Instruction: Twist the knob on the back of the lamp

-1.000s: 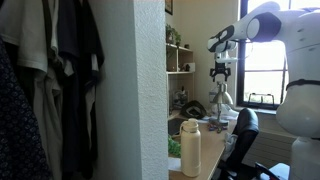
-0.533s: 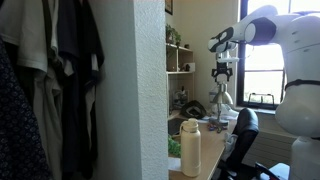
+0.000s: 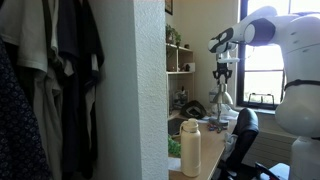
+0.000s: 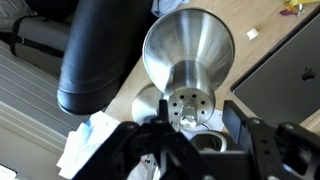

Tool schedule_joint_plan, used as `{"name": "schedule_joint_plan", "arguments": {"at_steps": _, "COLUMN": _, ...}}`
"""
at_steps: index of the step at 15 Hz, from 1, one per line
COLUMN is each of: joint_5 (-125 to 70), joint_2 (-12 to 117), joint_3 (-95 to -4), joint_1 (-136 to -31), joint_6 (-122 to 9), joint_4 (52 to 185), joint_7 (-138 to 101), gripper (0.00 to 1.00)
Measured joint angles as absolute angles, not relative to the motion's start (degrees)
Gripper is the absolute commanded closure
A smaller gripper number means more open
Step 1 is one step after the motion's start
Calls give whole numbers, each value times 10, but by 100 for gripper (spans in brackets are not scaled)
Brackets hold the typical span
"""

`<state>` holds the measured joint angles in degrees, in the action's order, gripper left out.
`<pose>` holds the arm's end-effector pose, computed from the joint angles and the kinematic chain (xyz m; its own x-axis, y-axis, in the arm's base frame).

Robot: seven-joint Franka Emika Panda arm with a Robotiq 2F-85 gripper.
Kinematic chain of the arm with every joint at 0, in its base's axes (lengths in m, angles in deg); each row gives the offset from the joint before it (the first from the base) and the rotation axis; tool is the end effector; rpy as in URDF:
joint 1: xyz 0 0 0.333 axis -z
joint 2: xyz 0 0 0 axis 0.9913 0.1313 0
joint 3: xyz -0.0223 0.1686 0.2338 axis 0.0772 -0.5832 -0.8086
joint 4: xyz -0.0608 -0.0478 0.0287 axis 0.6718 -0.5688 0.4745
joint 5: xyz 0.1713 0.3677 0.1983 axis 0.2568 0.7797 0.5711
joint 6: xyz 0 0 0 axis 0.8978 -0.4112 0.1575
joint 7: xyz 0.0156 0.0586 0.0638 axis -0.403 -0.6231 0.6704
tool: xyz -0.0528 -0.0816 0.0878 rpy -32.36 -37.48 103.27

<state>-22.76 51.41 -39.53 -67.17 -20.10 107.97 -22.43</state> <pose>0.6154 -0.3260 0.4929 0.8713 -0.4900 0.0275 -0.4908 -0.8704 0.0392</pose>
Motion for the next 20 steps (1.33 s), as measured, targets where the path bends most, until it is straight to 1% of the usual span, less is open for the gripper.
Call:
{"name": "schedule_joint_plan", "arguments": {"at_steps": 1, "joint_5": -227, "joint_2": 514, "joint_3": -396, "joint_1": -672, "joint_6": -201, "joint_4": 1079, "joint_7": -224, "gripper": 80}}
{"name": "schedule_joint_plan", "arguments": {"at_steps": 2, "joint_5": -227, "joint_2": 514, "joint_3": -396, "joint_1": -672, "joint_6": -201, "joint_4": 1079, "joint_7": -224, "gripper": 89}}
{"name": "schedule_joint_plan", "arguments": {"at_steps": 4, "joint_5": -225, "joint_2": 514, "joint_3": -396, "joint_1": -671, "joint_6": -201, "joint_4": 1076, "joint_7": -224, "gripper": 100}}
{"name": "schedule_joint_plan", "arguments": {"at_steps": 5, "joint_5": -225, "joint_2": 515, "joint_3": -396, "joint_1": -671, "joint_6": -201, "joint_4": 1074, "joint_7": -224, "gripper": 100}}
{"name": "schedule_joint_plan", "arguments": {"at_steps": 6, "joint_5": -224, "joint_2": 515, "joint_3": -396, "joint_1": -669, "joint_6": -201, "joint_4": 1071, "joint_7": -223, "gripper": 96}}
{"name": "schedule_joint_plan", "arguments": {"at_steps": 15, "joint_5": -220, "joint_2": 517, "joint_3": -398, "joint_1": -665, "joint_6": -201, "joint_4": 1069, "joint_7": -229, "gripper": 96}}
{"name": "schedule_joint_plan", "arguments": {"at_steps": 20, "joint_5": -220, "joint_2": 518, "joint_3": -403, "joint_1": -665, "joint_6": -201, "joint_4": 1066, "joint_7": -273, "gripper": 96}}
